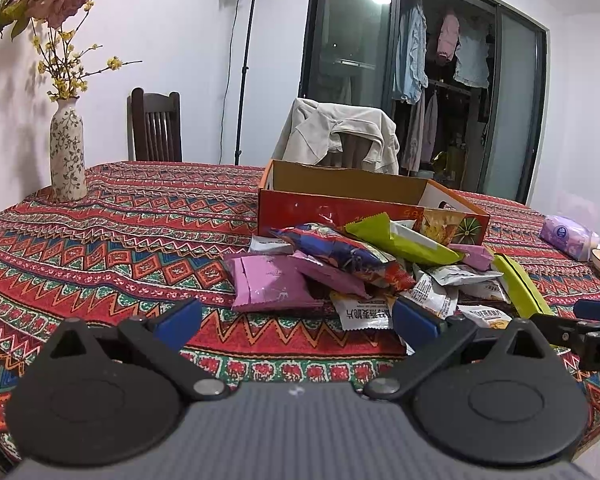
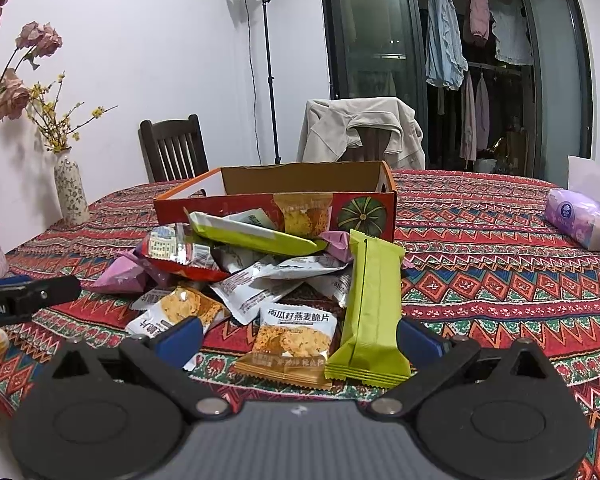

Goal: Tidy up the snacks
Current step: 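Move both tools toward the snack pile in front of the box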

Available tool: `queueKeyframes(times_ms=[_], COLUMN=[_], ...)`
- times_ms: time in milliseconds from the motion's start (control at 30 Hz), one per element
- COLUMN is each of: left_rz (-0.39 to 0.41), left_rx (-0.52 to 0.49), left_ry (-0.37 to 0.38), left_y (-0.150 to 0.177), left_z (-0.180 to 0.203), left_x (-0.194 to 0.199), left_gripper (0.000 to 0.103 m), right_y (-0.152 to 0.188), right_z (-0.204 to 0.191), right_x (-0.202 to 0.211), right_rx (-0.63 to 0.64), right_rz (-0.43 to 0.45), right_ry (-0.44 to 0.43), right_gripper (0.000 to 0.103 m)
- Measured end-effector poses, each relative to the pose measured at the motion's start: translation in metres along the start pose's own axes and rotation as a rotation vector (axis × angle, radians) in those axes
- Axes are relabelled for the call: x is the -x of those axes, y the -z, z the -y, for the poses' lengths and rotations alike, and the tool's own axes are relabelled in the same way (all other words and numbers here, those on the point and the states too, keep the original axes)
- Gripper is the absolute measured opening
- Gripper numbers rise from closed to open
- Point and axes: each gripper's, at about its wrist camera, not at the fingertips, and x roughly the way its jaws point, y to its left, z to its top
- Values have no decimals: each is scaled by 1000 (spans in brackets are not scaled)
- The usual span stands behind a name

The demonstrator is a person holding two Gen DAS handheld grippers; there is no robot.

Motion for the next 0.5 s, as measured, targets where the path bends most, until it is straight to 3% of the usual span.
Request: queueKeyframes(times_ms=[233,500], left_rz=[-12,-20], left_rx=[2,5], left_ry=[3,-11], left_y=[0,0], left_z=[1,1], left_x=[-5,-11], left_gripper=[103,103], right_y=[-4,-17], right_z=[1,23], right_x=[-4,-26], right_rx=[16,3], right_rz=[2,-24], right_ry=[10,81], right_gripper=[89,75])
